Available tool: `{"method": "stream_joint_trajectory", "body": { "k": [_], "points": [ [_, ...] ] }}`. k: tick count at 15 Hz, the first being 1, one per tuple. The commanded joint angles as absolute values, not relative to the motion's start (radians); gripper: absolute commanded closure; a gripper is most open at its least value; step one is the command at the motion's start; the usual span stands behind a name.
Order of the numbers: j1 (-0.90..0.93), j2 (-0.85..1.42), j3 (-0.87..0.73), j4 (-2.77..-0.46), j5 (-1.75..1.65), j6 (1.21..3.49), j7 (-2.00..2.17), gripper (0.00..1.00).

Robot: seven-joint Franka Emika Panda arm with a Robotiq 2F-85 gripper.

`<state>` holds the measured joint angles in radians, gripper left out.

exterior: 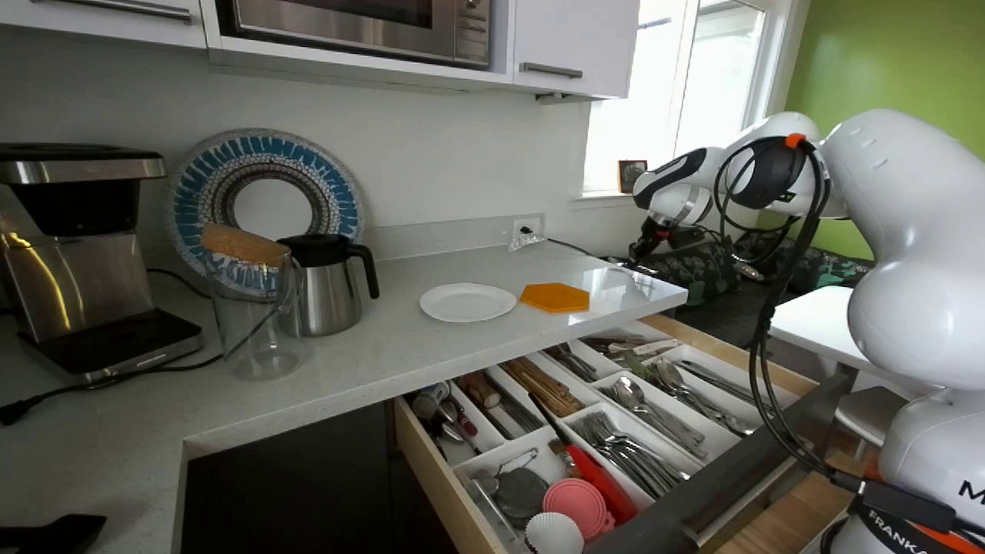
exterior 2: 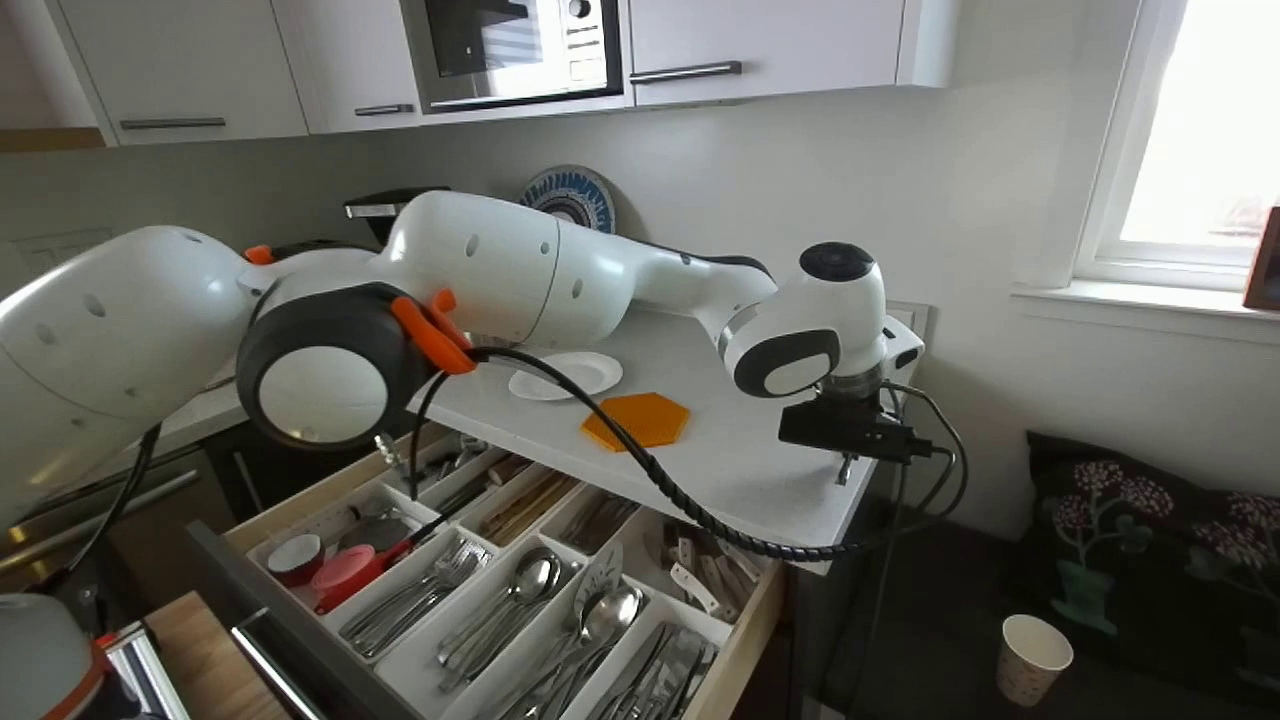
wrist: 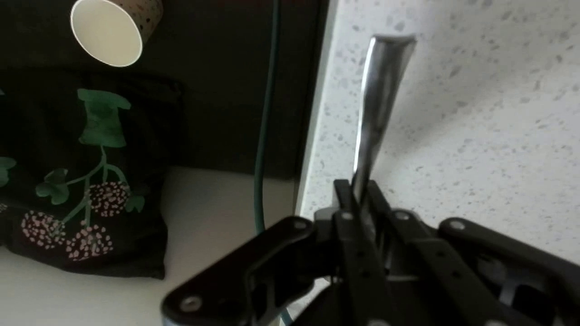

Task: Put the spoon inside the drawer

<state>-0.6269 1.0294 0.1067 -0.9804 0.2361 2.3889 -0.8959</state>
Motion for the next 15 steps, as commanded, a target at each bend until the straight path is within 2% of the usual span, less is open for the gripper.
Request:
{"method": "stream_joint_trajectory", "body": {
  "k": [1, 9, 15],
  "points": [
    [-0.680, 0.915, 0.181, -1.222, 0.299, 2.572, -1.049, 0.98],
    [-0.806, 0.792, 0.362, -1.601, 0.494, 2.983, -1.214, 0.98],
    [-0.965, 0.660, 0.566, -1.905, 0.642, 3.284, -1.269, 0.98]
  ]
}}
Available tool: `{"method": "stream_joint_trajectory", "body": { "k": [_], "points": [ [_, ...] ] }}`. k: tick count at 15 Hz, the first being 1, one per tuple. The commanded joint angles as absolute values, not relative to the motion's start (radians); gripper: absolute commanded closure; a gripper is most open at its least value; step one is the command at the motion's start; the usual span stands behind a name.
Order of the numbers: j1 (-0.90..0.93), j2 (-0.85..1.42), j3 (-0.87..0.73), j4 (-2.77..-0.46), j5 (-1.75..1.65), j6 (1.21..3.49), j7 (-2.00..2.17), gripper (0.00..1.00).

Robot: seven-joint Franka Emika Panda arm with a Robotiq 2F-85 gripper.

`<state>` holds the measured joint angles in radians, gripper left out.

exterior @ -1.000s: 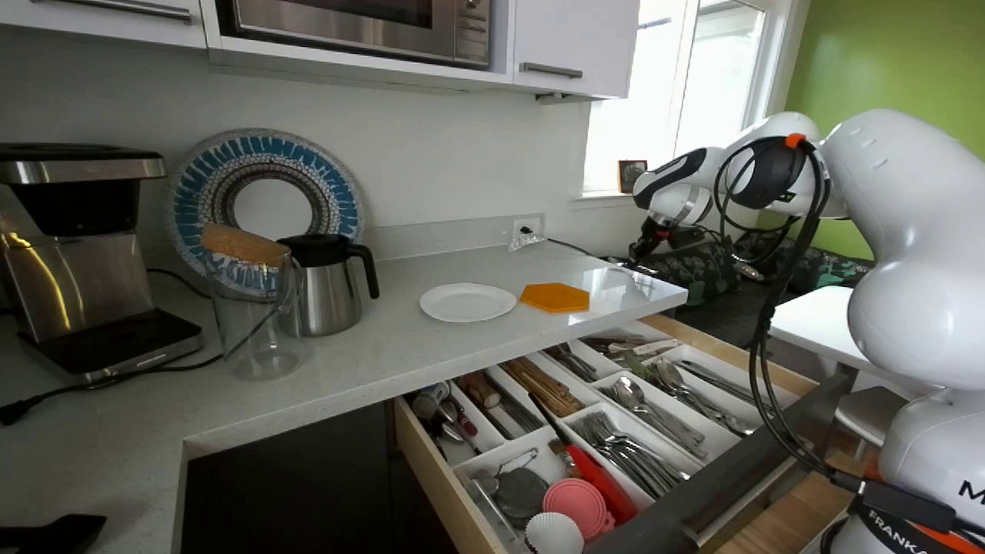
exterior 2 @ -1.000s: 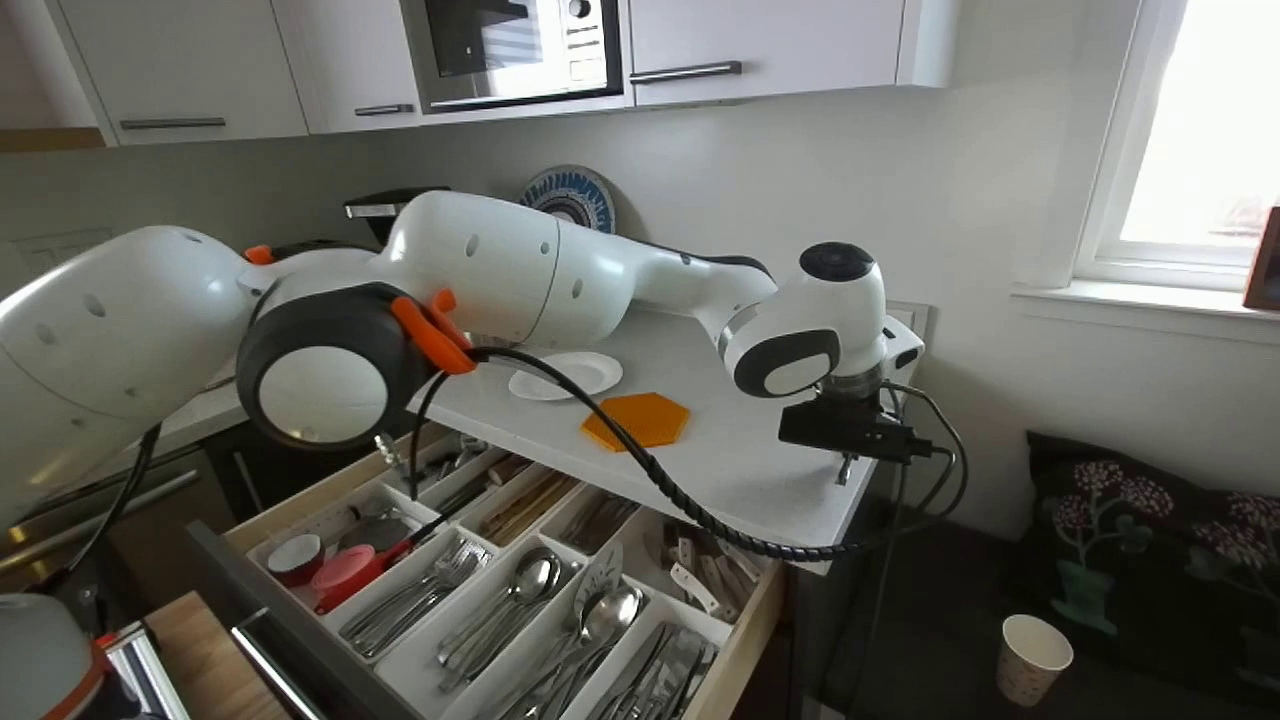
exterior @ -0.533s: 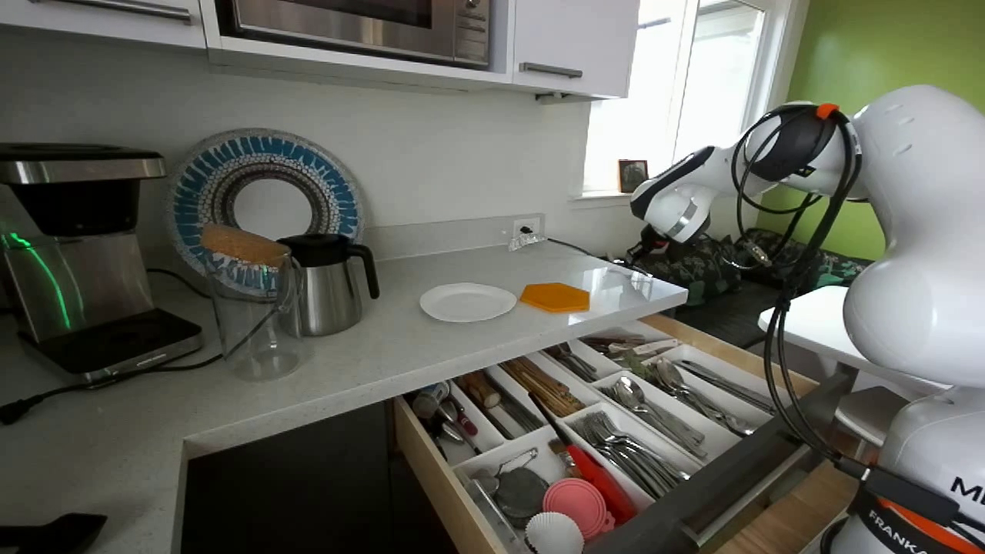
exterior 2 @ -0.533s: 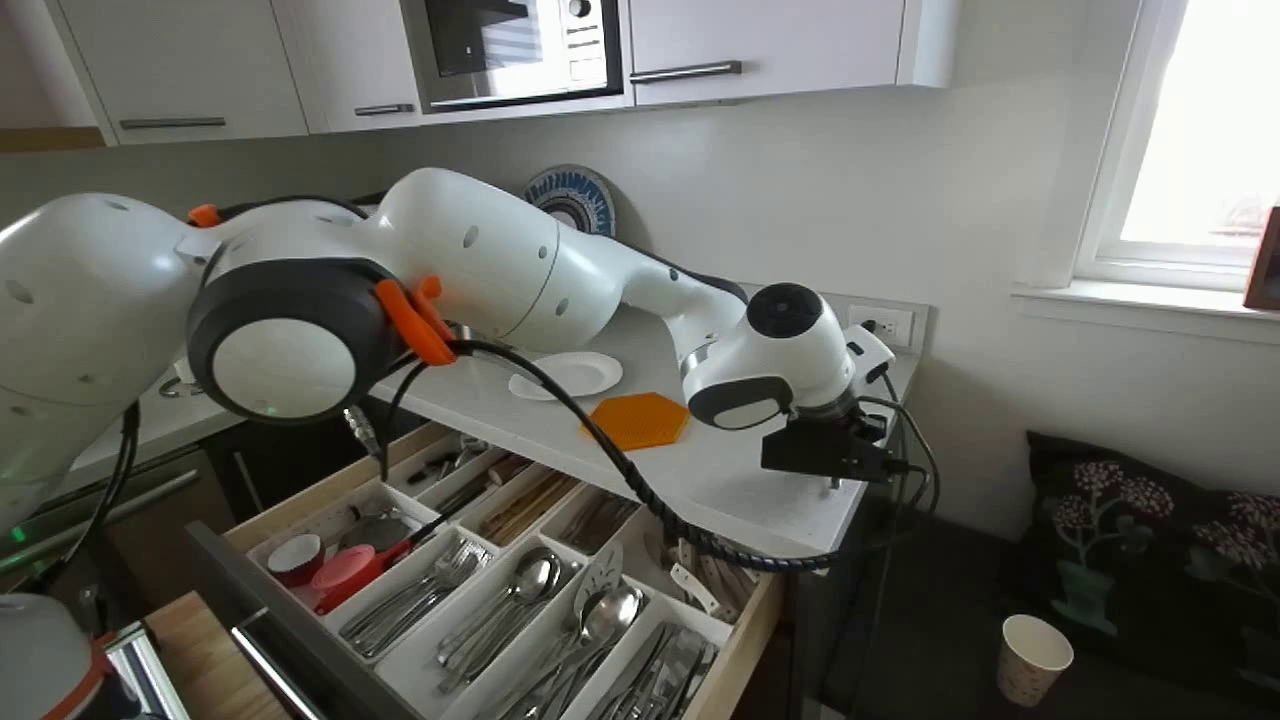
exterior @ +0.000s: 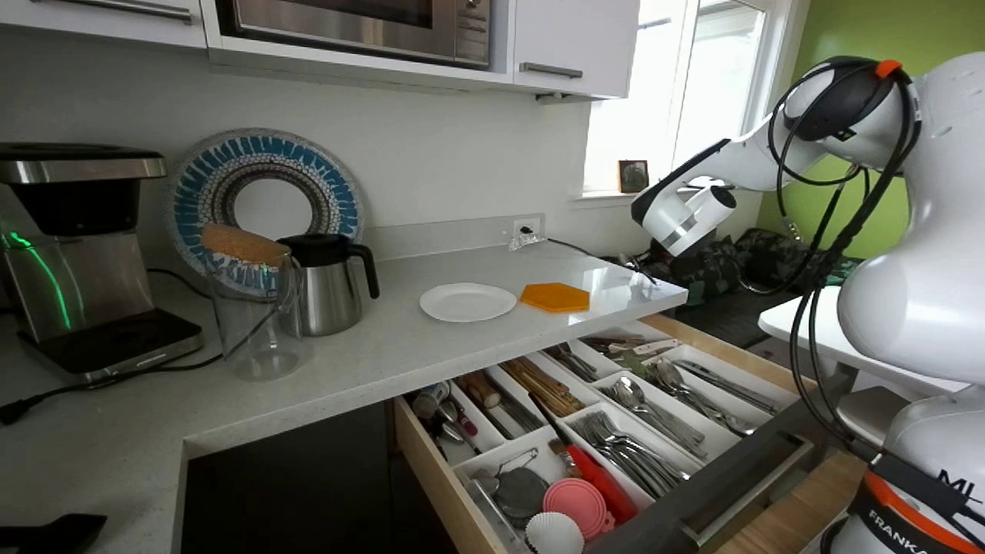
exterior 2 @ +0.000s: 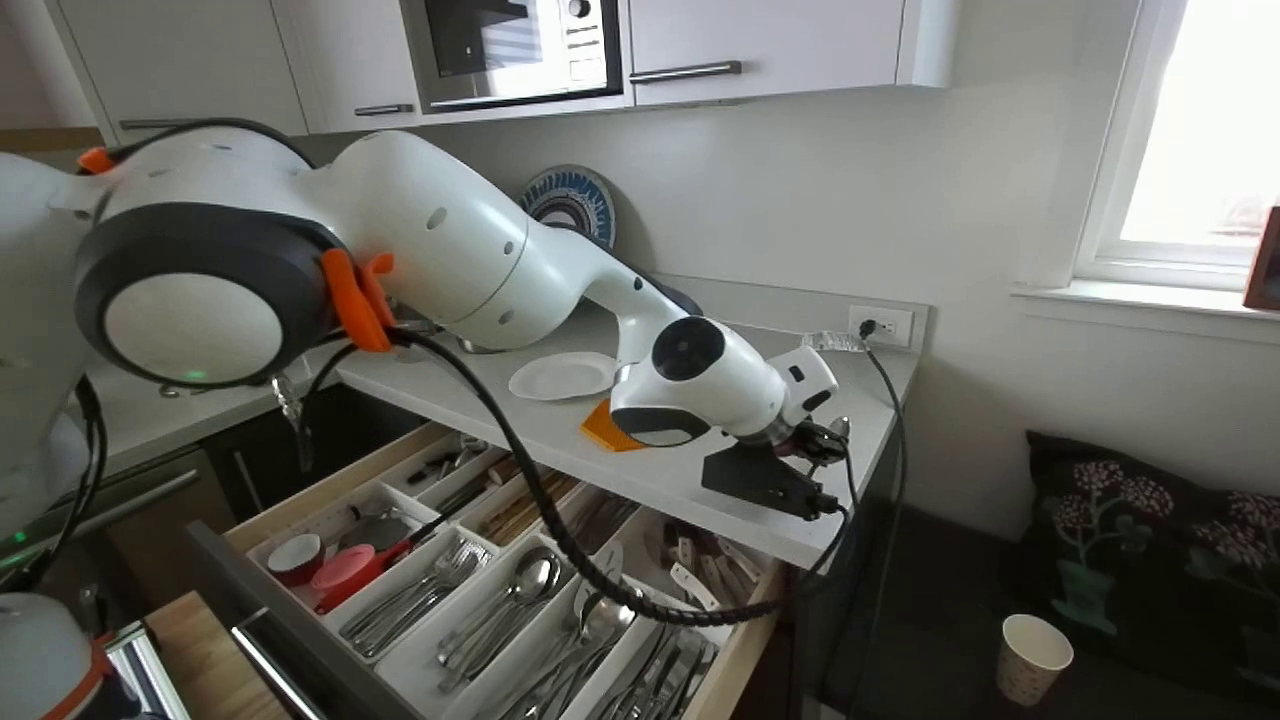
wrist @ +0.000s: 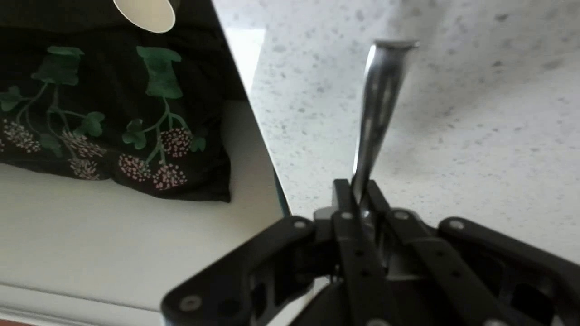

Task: Put the spoon inside the drawer

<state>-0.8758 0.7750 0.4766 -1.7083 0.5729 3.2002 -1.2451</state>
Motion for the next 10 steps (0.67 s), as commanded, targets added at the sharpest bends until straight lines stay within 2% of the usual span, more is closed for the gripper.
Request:
{"method": "stream_joint_trajectory", "body": {
  "k": [1, 5, 10],
  "points": [
    [-0.983, 0.629, 0.586, -1.958, 0.663, 3.314, -1.256, 0.98],
    [-1.030, 0.461, 0.619, -2.174, 0.781, 3.332, -1.226, 0.98],
    [-1.276, 0.309, 0.885, -2.420, 0.795, 3.366, -1.239, 0.98]
  ]
}}
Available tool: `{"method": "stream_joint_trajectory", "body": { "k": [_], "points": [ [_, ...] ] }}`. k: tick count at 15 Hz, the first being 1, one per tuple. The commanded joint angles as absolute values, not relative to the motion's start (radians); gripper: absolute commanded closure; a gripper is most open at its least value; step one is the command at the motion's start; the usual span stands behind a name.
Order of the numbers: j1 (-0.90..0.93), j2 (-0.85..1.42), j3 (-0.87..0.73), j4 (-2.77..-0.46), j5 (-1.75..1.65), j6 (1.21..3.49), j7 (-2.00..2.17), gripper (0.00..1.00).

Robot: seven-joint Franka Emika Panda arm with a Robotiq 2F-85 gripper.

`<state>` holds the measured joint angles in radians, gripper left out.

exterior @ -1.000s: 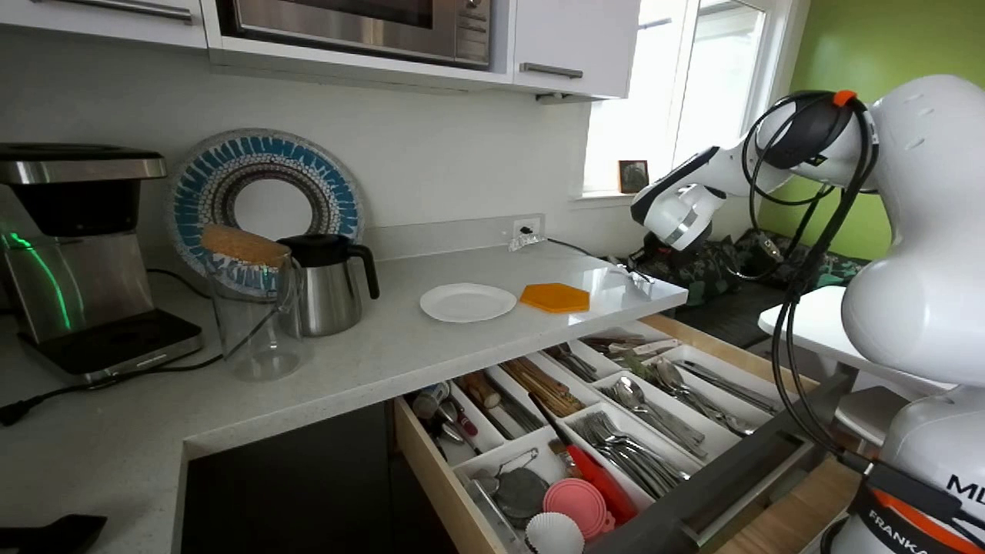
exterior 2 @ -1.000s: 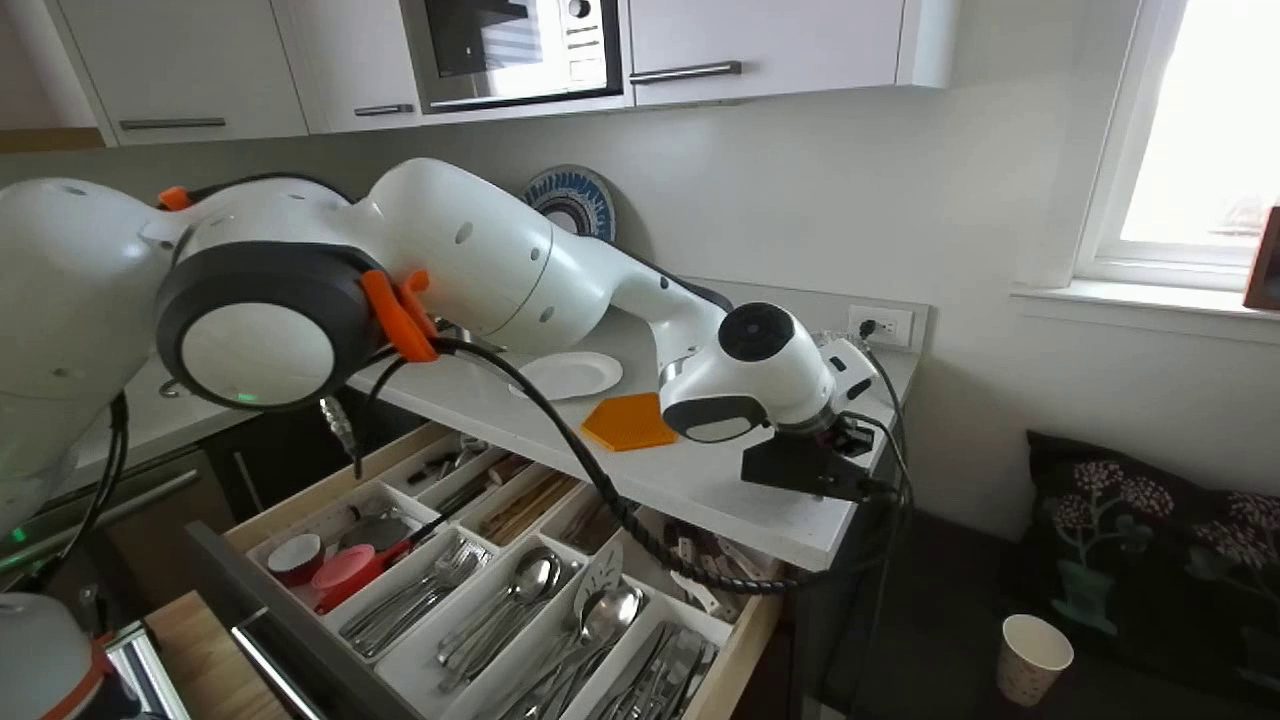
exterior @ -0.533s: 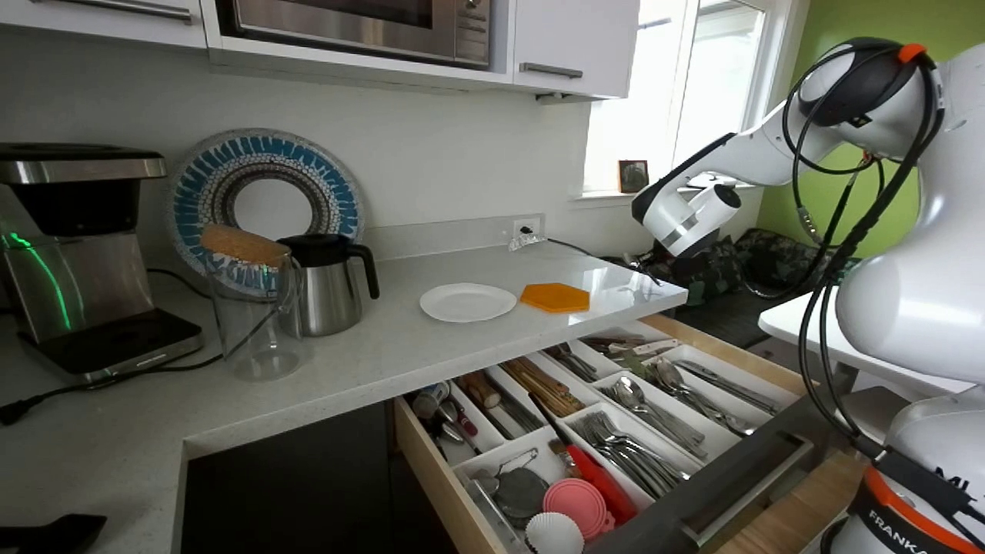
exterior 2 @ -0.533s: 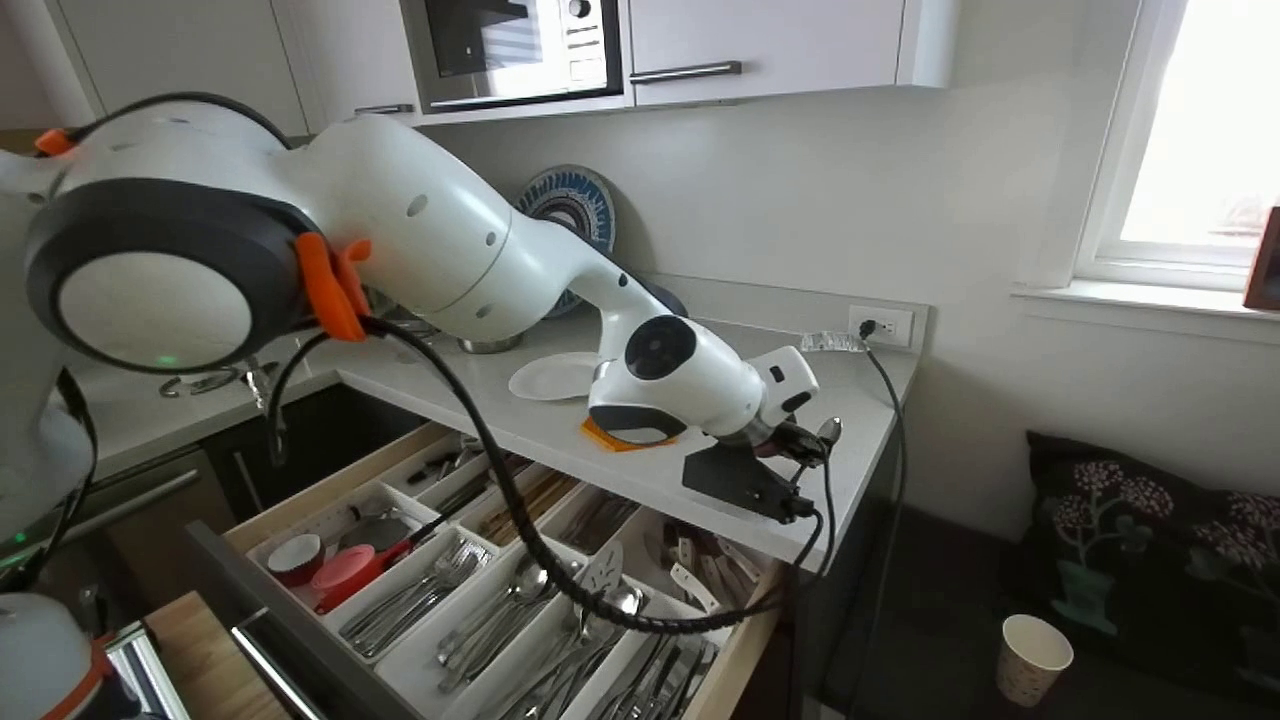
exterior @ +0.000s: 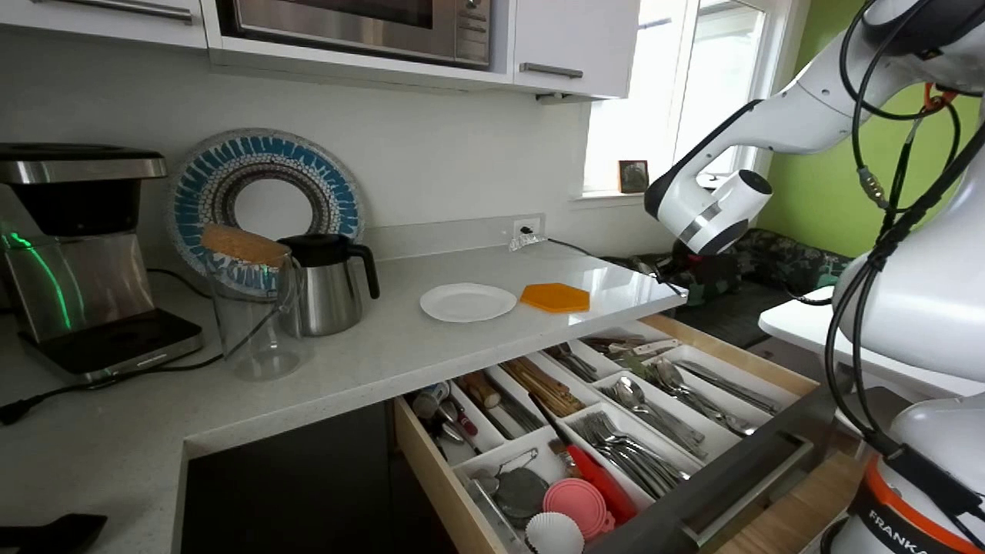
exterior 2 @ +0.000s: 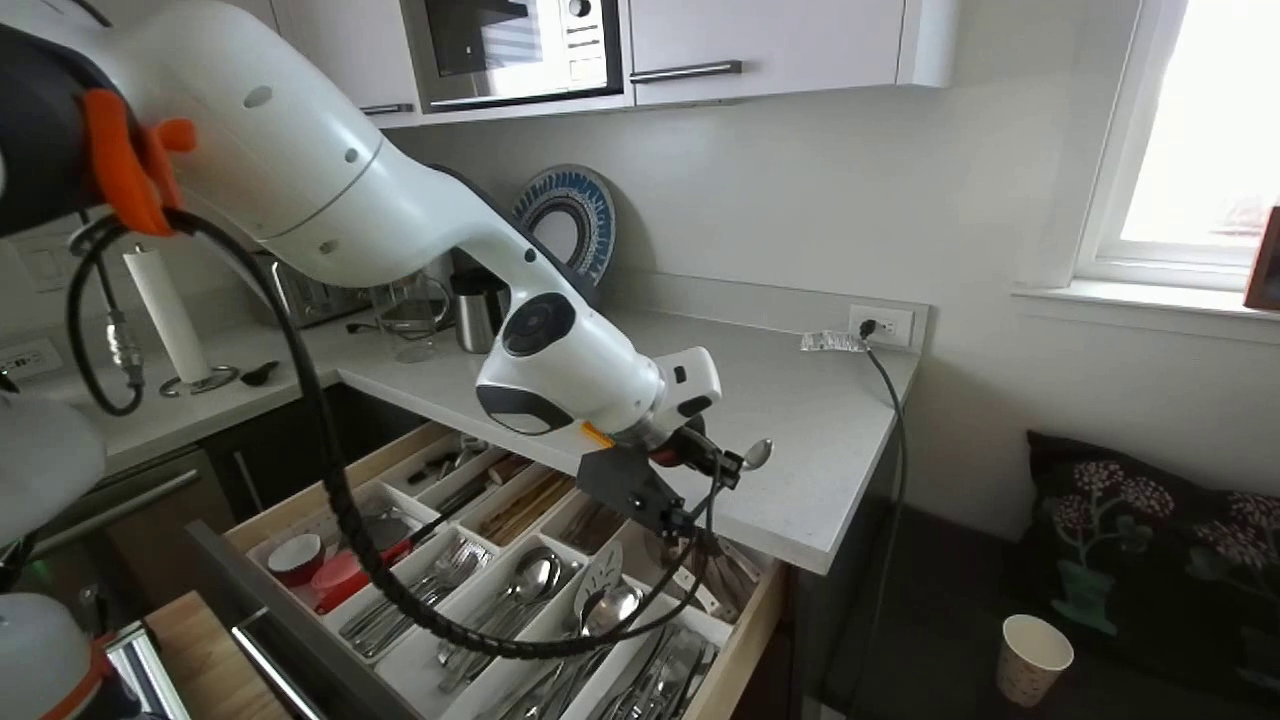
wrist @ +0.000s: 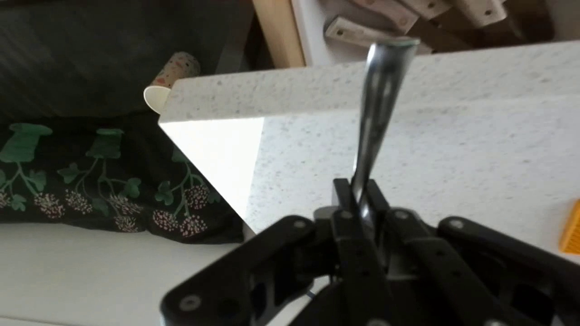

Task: Put the spoon inside the drawer

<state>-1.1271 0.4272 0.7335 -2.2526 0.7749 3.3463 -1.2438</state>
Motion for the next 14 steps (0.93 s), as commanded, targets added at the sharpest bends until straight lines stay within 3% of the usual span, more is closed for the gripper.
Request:
{"method": "stream_joint_trajectory", "body": {
  "k": [1, 6, 10, 11, 14],
  "points": [
    [-1.330, 0.275, 0.936, -2.467, 0.794, 3.352, -1.234, 0.98],
    [-1.630, 0.178, 1.220, -2.659, 0.763, 3.279, -1.278, 0.98],
    [-1.858, 0.248, 1.416, -2.753, 0.704, 3.246, -1.461, 0.98],
    [-1.751, 0.224, 1.337, -2.713, 0.746, 3.268, -1.390, 0.91],
    [-1.828, 0.239, 1.395, -2.749, 0.722, 3.262, -1.443, 0.91]
  ]
}}
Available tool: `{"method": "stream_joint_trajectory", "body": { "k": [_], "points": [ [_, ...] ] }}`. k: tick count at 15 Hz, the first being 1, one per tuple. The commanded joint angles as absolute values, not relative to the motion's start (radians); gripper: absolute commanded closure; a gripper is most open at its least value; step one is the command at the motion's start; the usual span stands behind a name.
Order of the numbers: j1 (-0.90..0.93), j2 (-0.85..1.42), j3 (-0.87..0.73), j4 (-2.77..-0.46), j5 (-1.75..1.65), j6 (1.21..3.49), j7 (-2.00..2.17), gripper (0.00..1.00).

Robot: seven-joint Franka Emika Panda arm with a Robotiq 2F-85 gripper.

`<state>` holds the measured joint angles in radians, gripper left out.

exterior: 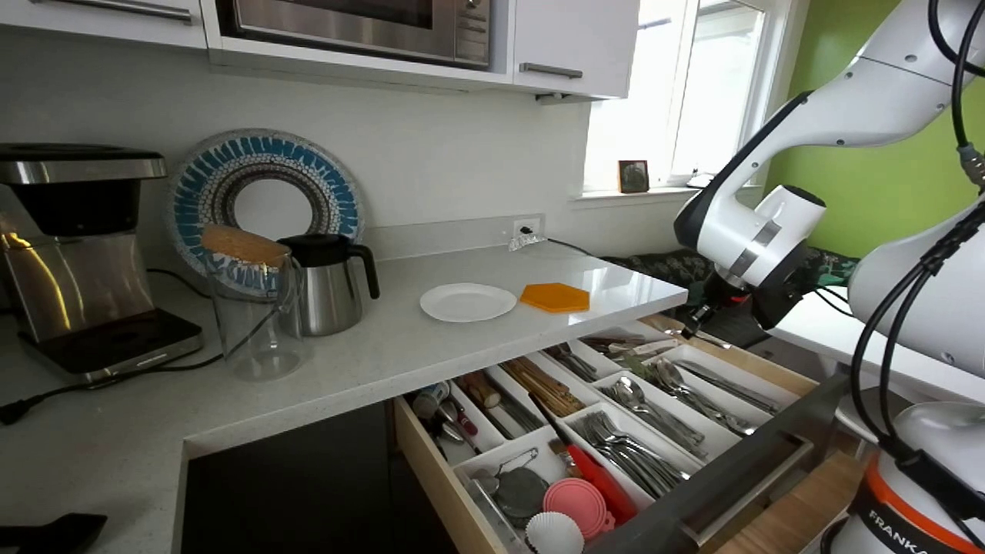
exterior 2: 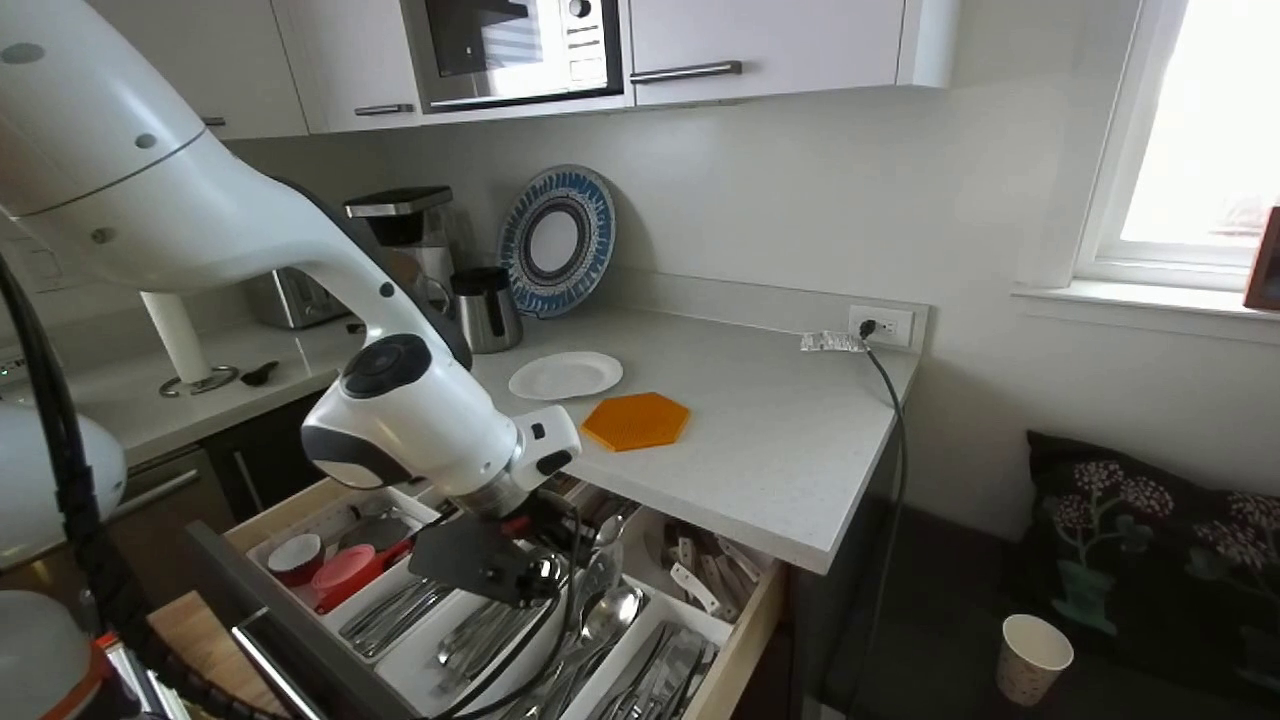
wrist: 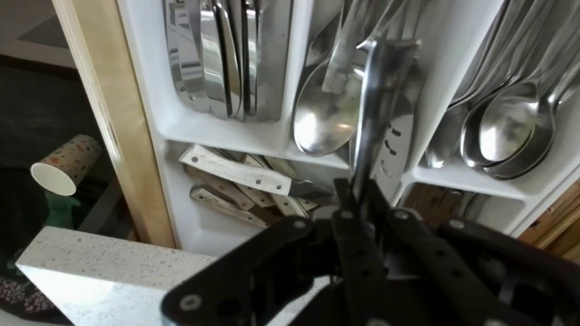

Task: Put the spoon inside the drawer

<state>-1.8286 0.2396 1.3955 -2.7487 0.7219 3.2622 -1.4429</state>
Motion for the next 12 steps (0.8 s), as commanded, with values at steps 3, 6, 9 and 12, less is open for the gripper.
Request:
{"method": "stream_joint_trajectory", "body": {
  "k": [3, 6, 9, 12],
  "points": [
    [-1.832, 0.243, 1.401, -2.749, 0.719, 3.262, -1.449, 0.91],
    [-1.781, 0.192, 1.371, -2.749, 0.733, 3.224, -1.446, 0.98],
    [-1.666, 0.136, 1.297, -2.748, 0.737, 3.147, -1.436, 0.98],
    [-1.540, 0.106, 1.187, -2.747, 0.705, 3.055, -1.407, 0.98]
  ]
}}
